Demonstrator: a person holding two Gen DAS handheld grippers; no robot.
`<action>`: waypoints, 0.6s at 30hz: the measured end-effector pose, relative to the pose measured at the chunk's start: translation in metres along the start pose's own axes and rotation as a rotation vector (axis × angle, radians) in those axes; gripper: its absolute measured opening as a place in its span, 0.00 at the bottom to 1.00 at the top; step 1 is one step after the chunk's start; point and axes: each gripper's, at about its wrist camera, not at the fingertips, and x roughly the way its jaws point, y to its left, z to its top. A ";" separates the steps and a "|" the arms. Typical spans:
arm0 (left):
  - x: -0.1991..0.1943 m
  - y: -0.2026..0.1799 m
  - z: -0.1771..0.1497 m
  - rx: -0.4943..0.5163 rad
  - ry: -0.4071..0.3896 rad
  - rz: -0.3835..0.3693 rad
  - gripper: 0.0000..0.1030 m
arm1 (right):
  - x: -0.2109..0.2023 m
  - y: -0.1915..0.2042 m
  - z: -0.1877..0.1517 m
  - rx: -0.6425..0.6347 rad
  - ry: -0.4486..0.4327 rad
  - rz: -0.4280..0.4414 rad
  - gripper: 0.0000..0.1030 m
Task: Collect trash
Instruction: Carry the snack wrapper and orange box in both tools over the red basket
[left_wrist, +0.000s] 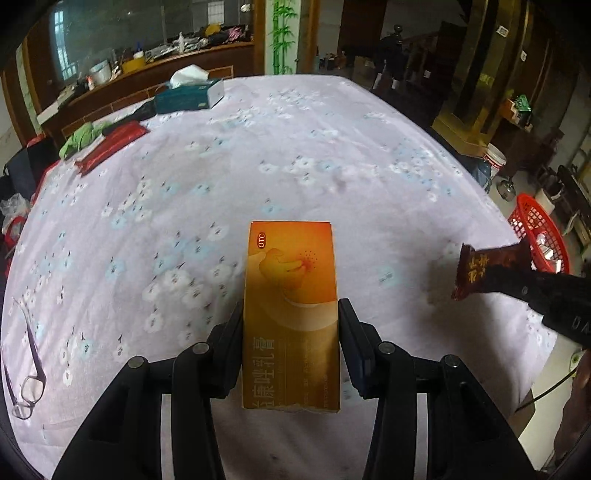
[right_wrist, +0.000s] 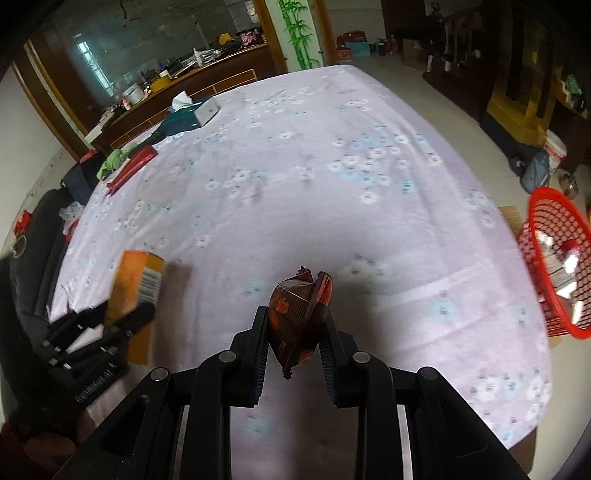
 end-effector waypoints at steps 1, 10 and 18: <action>-0.003 -0.006 0.002 0.006 -0.009 0.001 0.44 | -0.003 -0.004 -0.001 -0.002 -0.003 -0.005 0.26; -0.017 -0.044 0.013 0.036 -0.049 -0.003 0.44 | -0.028 -0.021 -0.009 -0.073 -0.054 -0.074 0.27; -0.021 -0.063 0.016 0.062 -0.067 -0.006 0.44 | -0.040 -0.030 -0.014 -0.094 -0.076 -0.112 0.27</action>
